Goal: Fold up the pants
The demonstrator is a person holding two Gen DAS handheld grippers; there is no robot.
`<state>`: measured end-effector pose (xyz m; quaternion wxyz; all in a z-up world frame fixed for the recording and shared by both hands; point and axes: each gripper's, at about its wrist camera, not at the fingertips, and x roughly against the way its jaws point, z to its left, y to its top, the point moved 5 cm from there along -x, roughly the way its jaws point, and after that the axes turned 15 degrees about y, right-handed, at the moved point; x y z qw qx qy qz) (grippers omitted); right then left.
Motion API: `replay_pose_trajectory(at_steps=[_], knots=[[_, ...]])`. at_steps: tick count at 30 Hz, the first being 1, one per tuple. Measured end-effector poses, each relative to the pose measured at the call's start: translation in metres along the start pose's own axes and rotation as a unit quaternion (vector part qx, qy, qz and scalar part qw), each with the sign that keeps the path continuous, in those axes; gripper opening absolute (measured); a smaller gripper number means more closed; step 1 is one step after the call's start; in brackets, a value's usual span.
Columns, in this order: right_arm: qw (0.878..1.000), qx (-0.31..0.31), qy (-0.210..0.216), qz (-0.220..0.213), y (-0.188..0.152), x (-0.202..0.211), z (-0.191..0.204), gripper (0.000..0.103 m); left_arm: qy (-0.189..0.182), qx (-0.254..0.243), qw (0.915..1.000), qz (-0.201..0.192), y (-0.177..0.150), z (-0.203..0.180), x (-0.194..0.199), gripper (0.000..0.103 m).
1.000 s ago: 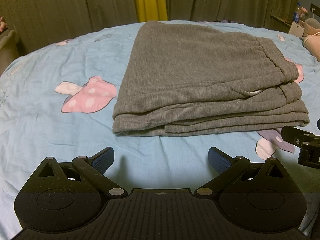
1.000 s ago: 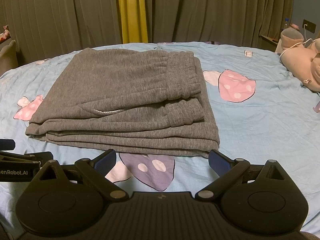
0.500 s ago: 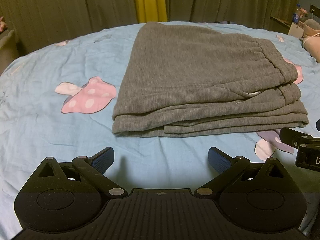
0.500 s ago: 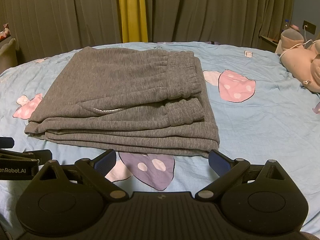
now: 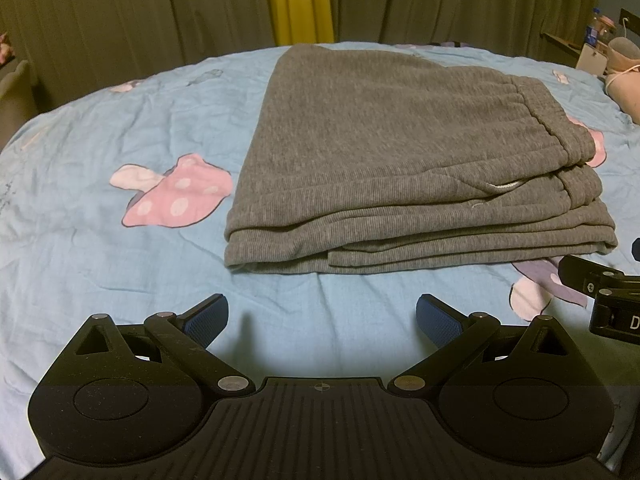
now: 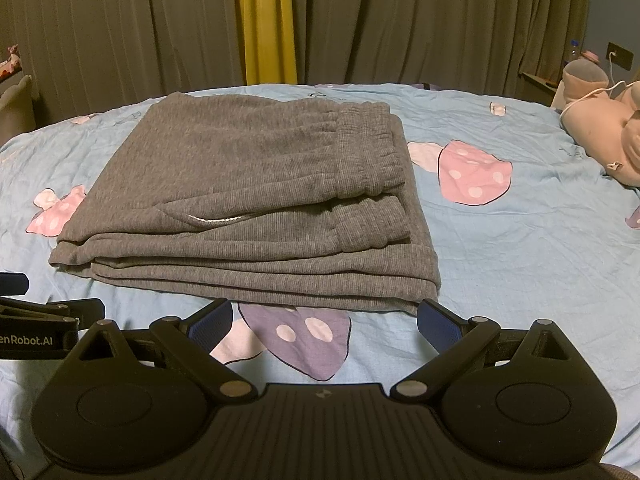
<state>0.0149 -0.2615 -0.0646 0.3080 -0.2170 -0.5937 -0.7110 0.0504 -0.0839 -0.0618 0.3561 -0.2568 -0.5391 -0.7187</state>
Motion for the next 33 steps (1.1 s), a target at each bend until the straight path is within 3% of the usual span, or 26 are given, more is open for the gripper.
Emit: replay_pose_trajectory(at_steps=[33], knots=[[1.000,0.002,0.000,0.005,-0.0030,-0.0035,-0.0011,0.099,0.000,-0.002,1.0000,0.002,-0.0006,-0.0007,-0.0011,0.103]])
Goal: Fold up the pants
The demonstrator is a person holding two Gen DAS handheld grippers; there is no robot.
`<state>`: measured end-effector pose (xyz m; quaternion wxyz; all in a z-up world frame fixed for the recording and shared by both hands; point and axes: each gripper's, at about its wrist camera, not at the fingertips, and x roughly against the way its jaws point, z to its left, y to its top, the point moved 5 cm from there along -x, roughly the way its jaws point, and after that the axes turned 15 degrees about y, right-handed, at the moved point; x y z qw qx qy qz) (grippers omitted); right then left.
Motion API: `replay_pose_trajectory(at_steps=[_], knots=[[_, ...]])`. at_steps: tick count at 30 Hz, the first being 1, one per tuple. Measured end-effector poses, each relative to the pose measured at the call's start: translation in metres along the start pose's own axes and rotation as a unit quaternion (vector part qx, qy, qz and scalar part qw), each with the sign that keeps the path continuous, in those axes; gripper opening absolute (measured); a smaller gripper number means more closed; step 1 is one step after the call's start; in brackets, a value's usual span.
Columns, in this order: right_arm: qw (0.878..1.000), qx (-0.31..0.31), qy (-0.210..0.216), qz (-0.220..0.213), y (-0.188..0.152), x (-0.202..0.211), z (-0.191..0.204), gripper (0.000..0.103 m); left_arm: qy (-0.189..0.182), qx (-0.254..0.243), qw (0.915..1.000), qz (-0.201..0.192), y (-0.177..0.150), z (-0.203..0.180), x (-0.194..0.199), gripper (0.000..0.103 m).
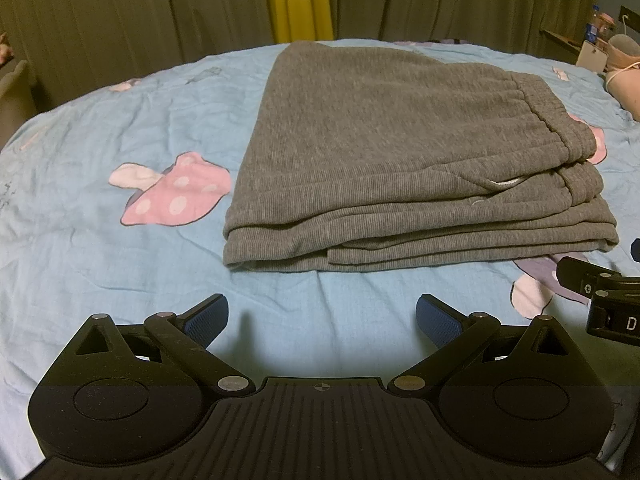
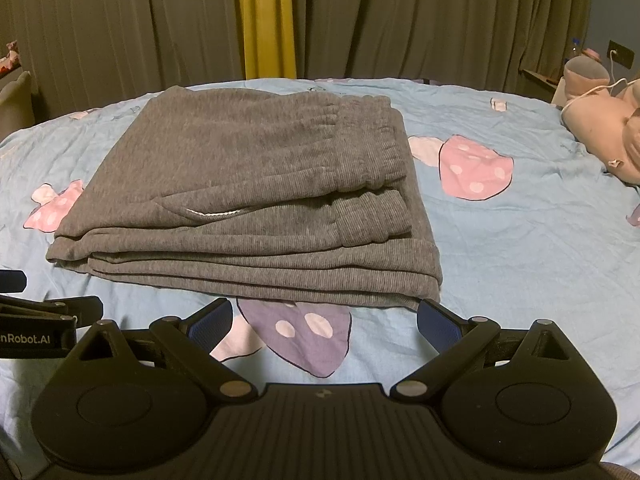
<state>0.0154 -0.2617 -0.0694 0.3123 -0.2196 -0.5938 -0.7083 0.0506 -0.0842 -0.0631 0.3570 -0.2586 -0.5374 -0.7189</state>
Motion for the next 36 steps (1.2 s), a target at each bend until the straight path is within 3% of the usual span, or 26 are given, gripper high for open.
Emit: replay_pose_trajectory(at_steps=[36], knots=[[1.000,0.004,-0.004,0.001,-0.0013,-0.0009,0.0003,0.099,-0.001,-0.002,1.0000,0.000,-0.0010,-0.0001,-0.0001,0.103]])
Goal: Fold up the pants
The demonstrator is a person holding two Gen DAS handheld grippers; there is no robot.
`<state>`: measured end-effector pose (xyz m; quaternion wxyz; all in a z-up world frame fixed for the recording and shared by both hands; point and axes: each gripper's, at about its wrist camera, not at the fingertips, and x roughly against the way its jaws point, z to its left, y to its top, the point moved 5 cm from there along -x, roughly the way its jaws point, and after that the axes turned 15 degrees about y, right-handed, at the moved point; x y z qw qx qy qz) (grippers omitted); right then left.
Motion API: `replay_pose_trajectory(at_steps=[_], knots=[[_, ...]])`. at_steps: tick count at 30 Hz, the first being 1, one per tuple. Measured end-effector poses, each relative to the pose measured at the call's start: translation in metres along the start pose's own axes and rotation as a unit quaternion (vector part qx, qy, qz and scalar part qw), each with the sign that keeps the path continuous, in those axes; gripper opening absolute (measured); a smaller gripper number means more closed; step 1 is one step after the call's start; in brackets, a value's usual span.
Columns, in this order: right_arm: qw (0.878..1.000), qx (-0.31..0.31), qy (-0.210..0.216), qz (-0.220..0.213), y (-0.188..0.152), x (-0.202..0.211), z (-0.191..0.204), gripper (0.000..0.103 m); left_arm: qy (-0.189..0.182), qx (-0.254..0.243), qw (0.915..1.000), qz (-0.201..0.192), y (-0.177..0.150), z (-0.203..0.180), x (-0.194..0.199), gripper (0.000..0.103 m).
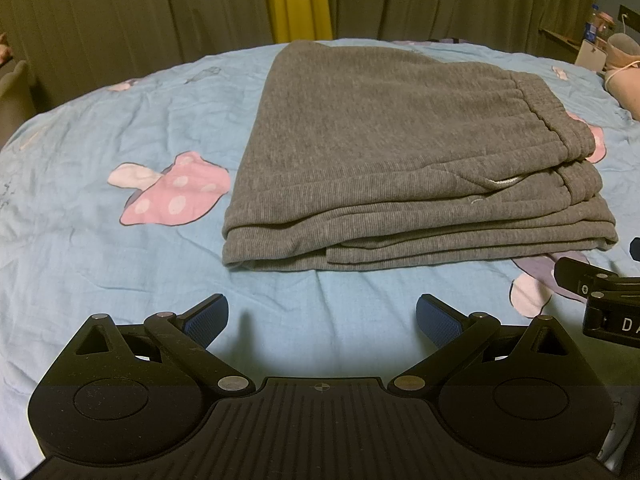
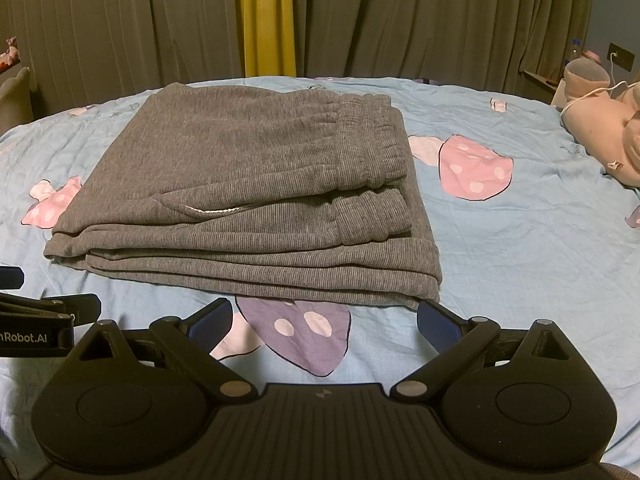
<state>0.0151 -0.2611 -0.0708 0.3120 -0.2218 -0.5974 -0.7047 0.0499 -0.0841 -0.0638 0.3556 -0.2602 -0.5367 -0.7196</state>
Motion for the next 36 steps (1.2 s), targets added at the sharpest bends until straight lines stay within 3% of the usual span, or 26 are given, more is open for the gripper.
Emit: replay_pose_trajectory(at_steps=[36], knots=[[1.000,0.010,-0.006,0.003,0.0006,-0.0001,0.0004,0.099,-0.001,-0.006,1.0000,0.000,-0.0005,0.0001,0.0008,0.103]])
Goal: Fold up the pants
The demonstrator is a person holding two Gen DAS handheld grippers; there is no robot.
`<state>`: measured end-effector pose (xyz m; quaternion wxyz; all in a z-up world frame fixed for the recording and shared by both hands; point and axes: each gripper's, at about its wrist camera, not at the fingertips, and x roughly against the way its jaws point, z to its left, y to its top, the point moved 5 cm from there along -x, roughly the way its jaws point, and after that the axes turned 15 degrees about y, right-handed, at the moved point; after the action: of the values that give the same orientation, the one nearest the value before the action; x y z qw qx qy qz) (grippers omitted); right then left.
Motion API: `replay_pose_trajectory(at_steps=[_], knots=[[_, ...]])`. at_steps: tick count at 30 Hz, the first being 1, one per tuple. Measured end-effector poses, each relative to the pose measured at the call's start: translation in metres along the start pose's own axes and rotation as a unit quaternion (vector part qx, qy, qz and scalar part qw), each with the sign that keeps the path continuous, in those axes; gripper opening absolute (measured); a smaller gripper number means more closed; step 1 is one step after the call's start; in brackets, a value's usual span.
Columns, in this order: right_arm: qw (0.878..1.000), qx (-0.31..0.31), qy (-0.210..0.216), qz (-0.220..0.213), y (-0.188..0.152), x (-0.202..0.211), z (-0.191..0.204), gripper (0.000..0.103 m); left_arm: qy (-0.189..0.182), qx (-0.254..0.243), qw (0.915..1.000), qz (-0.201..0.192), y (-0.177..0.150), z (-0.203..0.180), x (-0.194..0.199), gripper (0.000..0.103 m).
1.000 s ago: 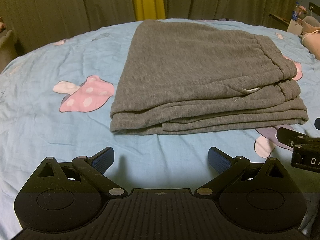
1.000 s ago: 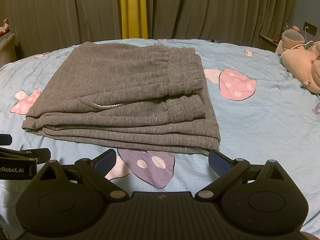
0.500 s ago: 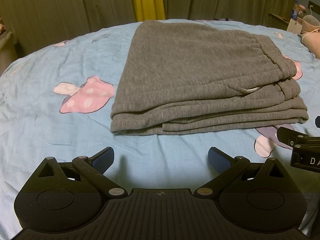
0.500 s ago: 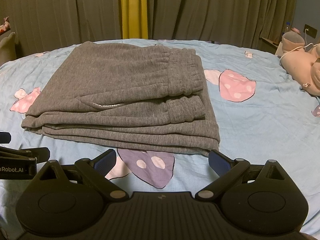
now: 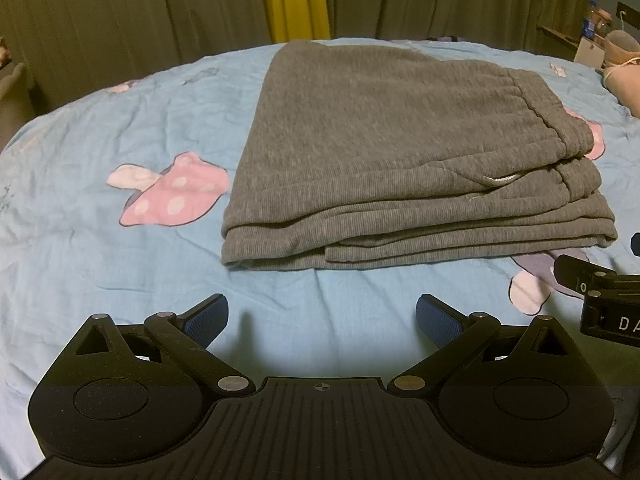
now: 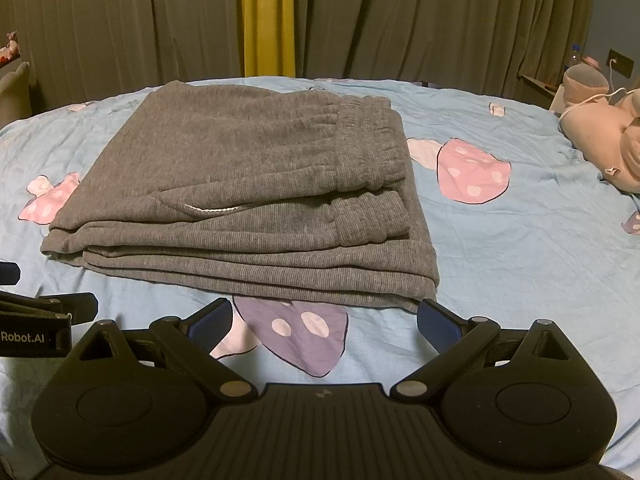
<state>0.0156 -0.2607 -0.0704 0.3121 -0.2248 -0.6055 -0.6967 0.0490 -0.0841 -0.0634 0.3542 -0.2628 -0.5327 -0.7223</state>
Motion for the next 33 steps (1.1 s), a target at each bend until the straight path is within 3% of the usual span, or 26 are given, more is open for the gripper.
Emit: replay_pose_trajectory(at_steps=[33], knots=[[1.000,0.001,-0.004,0.001,-0.0003,0.0000,0.0015,0.099,0.000,-0.001,1.0000,-0.001,0.0005,-0.0011,0.0007,0.103]])
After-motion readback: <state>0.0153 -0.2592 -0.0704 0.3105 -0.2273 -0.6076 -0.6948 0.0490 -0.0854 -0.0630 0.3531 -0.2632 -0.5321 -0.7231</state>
